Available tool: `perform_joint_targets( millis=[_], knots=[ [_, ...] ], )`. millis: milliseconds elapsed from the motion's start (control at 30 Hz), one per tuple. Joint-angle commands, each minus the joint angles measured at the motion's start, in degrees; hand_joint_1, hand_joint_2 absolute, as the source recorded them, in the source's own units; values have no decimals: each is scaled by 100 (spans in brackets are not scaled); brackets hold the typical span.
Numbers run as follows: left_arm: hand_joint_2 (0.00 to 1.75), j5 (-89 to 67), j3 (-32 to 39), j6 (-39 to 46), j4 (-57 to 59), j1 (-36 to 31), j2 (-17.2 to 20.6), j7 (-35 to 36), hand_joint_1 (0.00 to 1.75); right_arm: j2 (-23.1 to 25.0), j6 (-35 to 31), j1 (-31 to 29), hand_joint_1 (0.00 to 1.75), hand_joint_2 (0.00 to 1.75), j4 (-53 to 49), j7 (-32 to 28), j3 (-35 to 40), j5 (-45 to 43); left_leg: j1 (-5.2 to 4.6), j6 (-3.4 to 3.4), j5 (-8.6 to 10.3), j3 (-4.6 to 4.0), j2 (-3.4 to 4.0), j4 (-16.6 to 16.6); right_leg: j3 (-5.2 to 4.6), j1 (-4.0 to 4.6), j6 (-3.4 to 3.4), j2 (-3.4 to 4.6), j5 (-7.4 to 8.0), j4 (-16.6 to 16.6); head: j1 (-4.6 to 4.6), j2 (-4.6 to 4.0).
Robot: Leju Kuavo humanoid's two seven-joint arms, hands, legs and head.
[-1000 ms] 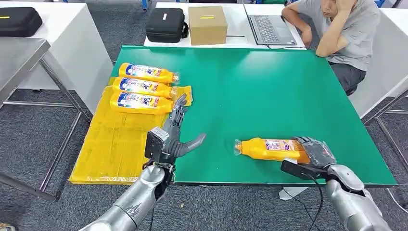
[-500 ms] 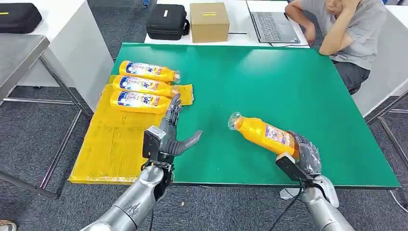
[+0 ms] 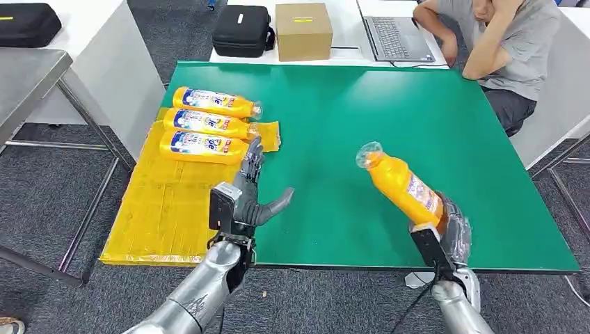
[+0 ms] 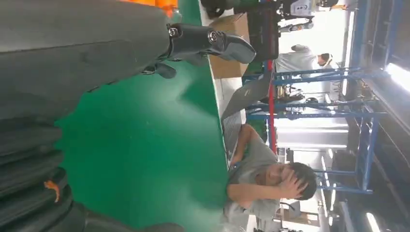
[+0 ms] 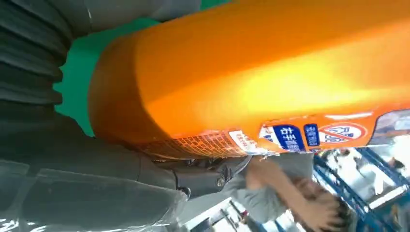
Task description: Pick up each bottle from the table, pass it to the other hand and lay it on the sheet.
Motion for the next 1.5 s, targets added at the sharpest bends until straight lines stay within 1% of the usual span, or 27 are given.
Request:
perform_joint_targets(
  millis=[33,133,267,300,333,400,433,467,500,533,567,600,700,800,833,867,967,1067,1100,1167,1200,1333,1500],
  knots=[
    [175,649,-37,-489,823,-244,-238,321,0,701,-385,247,175,175,-1229,-7,132,-61,3,-13,-15,24,26,1,16,3,-11,21,-9,3,2,0],
    [175,649,-37,-489,823,-244,-238,321,0,701,-385,247,175,175,-1229,-7,132,-61,2,-8,-6,10,14,-2,3,2,-7,10,-3,0,2,0],
    [175,649,-37,-489,823,-244,-238,321,0,701,-385,247,175,175,-1229,-7,132,-61,2,-10,-9,16,8,0,11,3,-9,5,-8,1,2,0],
    [175,710,-184,-478,794,-232,-238,378,0,903,-385,320,175,175,-1526,-7,-13,-28,3,-8,-6,11,10,-1,6,3,-7,7,-4,-2,4,0],
    [175,718,-234,-448,781,-224,-238,371,0,954,-385,326,175,175,-1605,-7,78,-196,2,-11,-14,21,16,2,14,3,-10,11,-12,3,2,-2],
    [175,648,-370,-321,650,-153,-196,354,0,1326,-385,269,175,175,-1569,-7,122,196,2,-14,-16,20,22,4,10,3,-12,17,-12,7,4,0],
    [175,586,-424,-276,602,-143,-161,357,0,1435,-385,246,175,175,-1516,-7,155,309,3,-11,-10,11,19,-1,5,3,-10,15,-6,1,2,0],
    [175,525,-472,-231,570,-144,-129,378,0,1516,-385,250,175,175,-1515,-7,142,472,5,-18,-20,27,36,2,14,5,-16,32,-13,5,2,0],
    [175,481,-507,-211,565,-158,-119,405,0,1587,-385,248,175,175,-1507,-7,78,626,4,-14,-12,16,28,-2,7,4,-13,24,-7,2,4,0],
    [175,434,-550,-200,569,-202,-131,435,0,1690,-385,229,175,175,-1499,-7,-58,755,6,-18,-18,27,32,-1,16,7,-17,27,-12,4,2,0],
    [175,434,-550,-200,569,-202,-131,435,0,1690,-385,229,175,175,-1499,-7,-58,755,3,-13,-10,13,18,-1,7,4,-12,14,-8,3,4,-2],
    [175,437,-567,-215,573,-245,-168,481,0,1699,-385,171,175,175,-1446,-7,-79,739,9,-12,-8,9,24,-2,2,9,-11,19,-3,-1,4,0],
    [175,426,-621,-215,649,-327,-227,537,0,1649,-385,-58,175,175,-1215,-7,293,511,6,-12,-7,7,17,2,-2,7,-10,11,-5,5,2,0],
    [175,455,-616,-211,679,-344,-214,497,0,1709,-385,-318,175,175,-903,-7,634,422,7,-8,-4,3,17,1,-4,6,-7,15,-2,3,2,0],
    [175,462,-623,-238,680,-345,-207,494,0,1742,-385,-349,175,175,-866,-7,597,566,7,-10,-11,10,33,6,0,6,-8,30,-4,7,2,0],
    [175,485,-632,-297,671,-335,-204,502,0,1821,-385,-374,175,175,-901,-7,525,786,7,-9,-8,8,30,2,0,5,-8,27,-2,4,4,0],
    [175,605,-648,-548,607,-285,-197,638,0,1917,-385,-506,175,175,-891,-7,480,696,3,-11,-6,9,31,0,0,2,-10,26,-2,4,4,0],
    [175,558,-722,-595,520,-270,-174,652,0,1968,-385,-623,175,175,-658,-7,592,594,4,-8,0,3,10,-1,-2,3,-9,8,-2,2,2,0],
    [175,551,-731,-597,503,-270,-168,657,0,1974,-385,-635,175,175,-619,-7,631,573,5,-14,-10,20,16,2,12,5,-14,13,-11,6,4,0],
    [175,571,-750,-678,466,-258,-139,722,0,2005,-385,-595,175,175,-625,-7,611,636,3,-7,-3,7,18,-2,0,2,-7,15,-2,1,4,0],
    [175,593,-752,-729,452,-246,-127,734,0,2016,-385,-588,175,175,-610,-7,589,641,4,-12,-11,19,26,1,11,4,-11,20,-9,5,4,0],
    [175,654,-744,-835,425,-210,-108,758,0,2006,-385,-577,175,175,-597,-7,540,650,3,-8,-2,10,9,-4,5,2,-9,6,-5,1,4,0],
    [175,696,-764,-911,396,-177,-136,776,0,2003,-385,-680,175,175,-386,-7,529,591,4,-12,-10,22,16,0,17,4,-12,11,-11,4,4,-2]
  ],
)
